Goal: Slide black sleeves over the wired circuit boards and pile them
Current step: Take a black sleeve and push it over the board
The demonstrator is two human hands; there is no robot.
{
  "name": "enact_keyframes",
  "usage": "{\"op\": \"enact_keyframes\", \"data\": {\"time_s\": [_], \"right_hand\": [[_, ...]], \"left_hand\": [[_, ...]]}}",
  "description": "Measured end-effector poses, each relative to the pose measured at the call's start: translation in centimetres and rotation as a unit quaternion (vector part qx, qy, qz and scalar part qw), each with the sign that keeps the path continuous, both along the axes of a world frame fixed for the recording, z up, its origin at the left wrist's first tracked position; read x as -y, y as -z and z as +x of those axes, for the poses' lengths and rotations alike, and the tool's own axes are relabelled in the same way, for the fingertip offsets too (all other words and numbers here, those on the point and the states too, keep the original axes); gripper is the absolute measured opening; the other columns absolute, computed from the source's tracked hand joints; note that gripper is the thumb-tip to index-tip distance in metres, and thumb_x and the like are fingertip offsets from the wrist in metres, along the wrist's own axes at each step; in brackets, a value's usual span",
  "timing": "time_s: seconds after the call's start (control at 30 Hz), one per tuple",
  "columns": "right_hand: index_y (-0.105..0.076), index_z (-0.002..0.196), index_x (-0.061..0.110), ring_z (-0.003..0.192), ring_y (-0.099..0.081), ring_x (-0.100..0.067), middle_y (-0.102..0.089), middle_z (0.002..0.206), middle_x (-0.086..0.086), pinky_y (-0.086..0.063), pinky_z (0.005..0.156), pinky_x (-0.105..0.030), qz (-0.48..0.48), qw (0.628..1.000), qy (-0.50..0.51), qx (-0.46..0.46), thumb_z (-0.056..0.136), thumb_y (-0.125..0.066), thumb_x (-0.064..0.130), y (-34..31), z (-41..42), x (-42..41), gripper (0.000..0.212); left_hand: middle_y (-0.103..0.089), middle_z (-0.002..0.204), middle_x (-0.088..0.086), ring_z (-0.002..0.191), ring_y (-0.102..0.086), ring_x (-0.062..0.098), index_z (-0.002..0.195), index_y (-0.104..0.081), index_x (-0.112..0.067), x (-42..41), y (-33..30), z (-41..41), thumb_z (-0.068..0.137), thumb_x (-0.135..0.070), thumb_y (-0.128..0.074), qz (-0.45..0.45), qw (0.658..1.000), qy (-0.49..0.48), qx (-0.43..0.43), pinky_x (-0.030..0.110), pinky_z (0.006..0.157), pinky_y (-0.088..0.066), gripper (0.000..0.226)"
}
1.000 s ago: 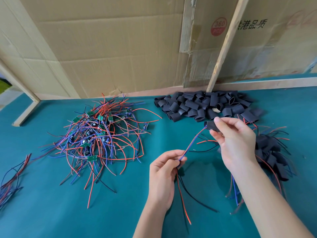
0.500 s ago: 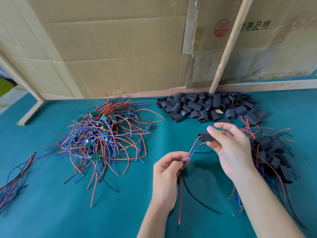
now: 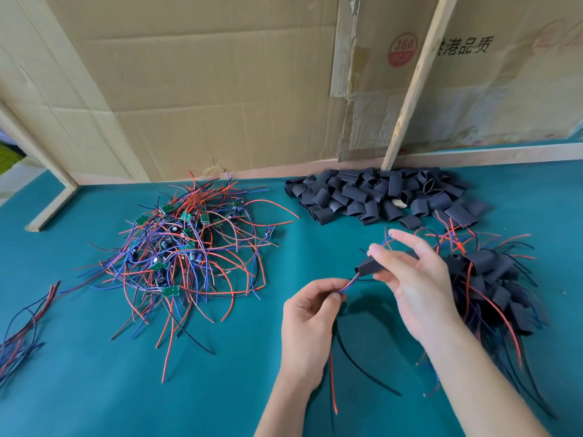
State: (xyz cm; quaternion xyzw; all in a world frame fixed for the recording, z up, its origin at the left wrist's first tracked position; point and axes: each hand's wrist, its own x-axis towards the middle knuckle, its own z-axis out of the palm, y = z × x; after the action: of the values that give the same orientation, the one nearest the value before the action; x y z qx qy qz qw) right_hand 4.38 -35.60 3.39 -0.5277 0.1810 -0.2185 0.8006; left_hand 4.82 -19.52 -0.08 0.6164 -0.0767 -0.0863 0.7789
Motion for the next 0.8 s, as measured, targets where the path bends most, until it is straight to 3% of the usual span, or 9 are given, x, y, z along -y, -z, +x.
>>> {"op": "enact_keyframes", "data": {"time_s": [0.1, 0.2, 0.27, 0.33, 0.47, 0.57, 0.67, 0.8], "right_hand": [[-0.061, 0.129, 0.018, 0.079, -0.072, -0.025, -0.077, 0.087, -0.014, -0.056, 0.068, -0.031, 0.001, 1.000, -0.009, -0.014, 0.080, -0.084, 0.007, 0.5, 0.0, -0.7, 0.056], [-0.055, 0.135, 0.020, 0.076, -0.070, -0.019, -0.075, 0.078, -0.006, -0.054, 0.063, -0.026, -0.022, 0.998, -0.043, -0.032, 0.080, -0.085, 0.009, 1.4, 0.1, -1.9, 0.064], [-0.055, 0.137, 0.019, 0.075, -0.067, -0.020, -0.073, 0.075, -0.005, -0.052, 0.069, -0.030, -0.023, 0.997, -0.054, -0.041, 0.079, -0.088, 0.012, 1.8, 0.2, -2.3, 0.068], [-0.058, 0.134, 0.018, 0.079, -0.069, -0.026, -0.078, 0.088, -0.014, -0.052, 0.073, -0.034, -0.023, 0.997, -0.055, -0.047, 0.072, -0.090, 0.022, 1.6, 0.2, -2.4, 0.070], [-0.067, 0.119, 0.020, 0.079, -0.075, -0.024, -0.079, 0.095, -0.016, -0.058, 0.065, -0.029, -0.049, 0.997, -0.061, -0.029, 0.072, -0.087, 0.038, 1.0, -0.1, -2.7, 0.054], [-0.072, 0.113, 0.013, 0.085, -0.078, -0.029, -0.080, 0.094, -0.012, -0.061, 0.064, -0.034, -0.069, 0.995, -0.068, -0.025, 0.088, -0.082, 0.030, 1.1, -0.2, -3.2, 0.032], [-0.077, 0.104, 0.021, 0.090, -0.078, -0.027, -0.081, 0.095, -0.007, -0.061, 0.069, -0.038, -0.120, 0.989, -0.076, -0.034, 0.079, -0.081, 0.044, 1.1, -0.4, -3.5, 0.034], [-0.080, 0.087, 0.024, 0.078, -0.078, -0.024, -0.080, 0.084, -0.005, -0.062, 0.059, -0.034, -0.187, 0.981, -0.043, -0.017, 0.094, -0.076, 0.025, 1.2, -0.4, -3.1, 0.008]], "left_hand": [[-0.079, 0.107, 0.000, 0.105, -0.073, 0.016, 0.105, -0.076, -0.017, 0.2, -0.1, 0.0, 0.096, 0.003, -0.064, 0.001, 1.000, -0.007, 0.008, 0.020, 0.093, -0.053, 0.025], [-0.077, 0.113, -0.002, 0.110, -0.072, 0.013, 0.112, -0.070, -0.016, 0.3, 0.0, -0.1, 0.096, 0.004, -0.065, 0.010, 0.999, -0.024, 0.018, 0.020, 0.094, -0.053, 0.026], [-0.075, 0.112, -0.004, 0.107, -0.073, 0.014, 0.113, -0.067, -0.018, 0.3, 0.1, -0.2, 0.095, 0.004, -0.066, 0.010, 0.999, -0.038, 0.011, 0.023, 0.093, -0.054, 0.028], [-0.073, 0.102, -0.007, 0.096, -0.074, 0.015, 0.113, -0.066, -0.021, 0.2, 0.2, -0.2, 0.093, 0.002, -0.069, 0.003, 0.999, -0.046, 0.002, 0.023, 0.086, -0.054, 0.030], [-0.060, 0.087, -0.008, 0.082, -0.070, 0.019, 0.103, -0.068, -0.030, 0.3, 0.0, -0.3, 0.088, -0.011, -0.075, -0.009, 0.999, -0.046, 0.005, 0.022, 0.079, -0.052, 0.025], [-0.063, 0.086, 0.000, 0.091, -0.076, 0.032, 0.100, -0.071, -0.021, 0.1, 0.0, -0.2, 0.086, -0.013, -0.077, -0.038, 0.999, -0.037, 0.000, 0.038, 0.090, -0.060, 0.017], [-0.069, 0.090, 0.009, 0.091, -0.077, 0.034, 0.096, -0.071, -0.018, 0.1, 0.1, -0.2, 0.087, -0.010, -0.076, -0.049, 0.998, -0.035, 0.004, 0.044, 0.089, -0.061, 0.013], [-0.073, 0.090, -0.002, 0.095, -0.076, 0.031, 0.093, -0.074, -0.026, 0.2, 0.1, -0.3, 0.083, -0.022, -0.078, -0.014, 0.999, -0.038, 0.007, 0.041, 0.092, -0.059, 0.011]]}}
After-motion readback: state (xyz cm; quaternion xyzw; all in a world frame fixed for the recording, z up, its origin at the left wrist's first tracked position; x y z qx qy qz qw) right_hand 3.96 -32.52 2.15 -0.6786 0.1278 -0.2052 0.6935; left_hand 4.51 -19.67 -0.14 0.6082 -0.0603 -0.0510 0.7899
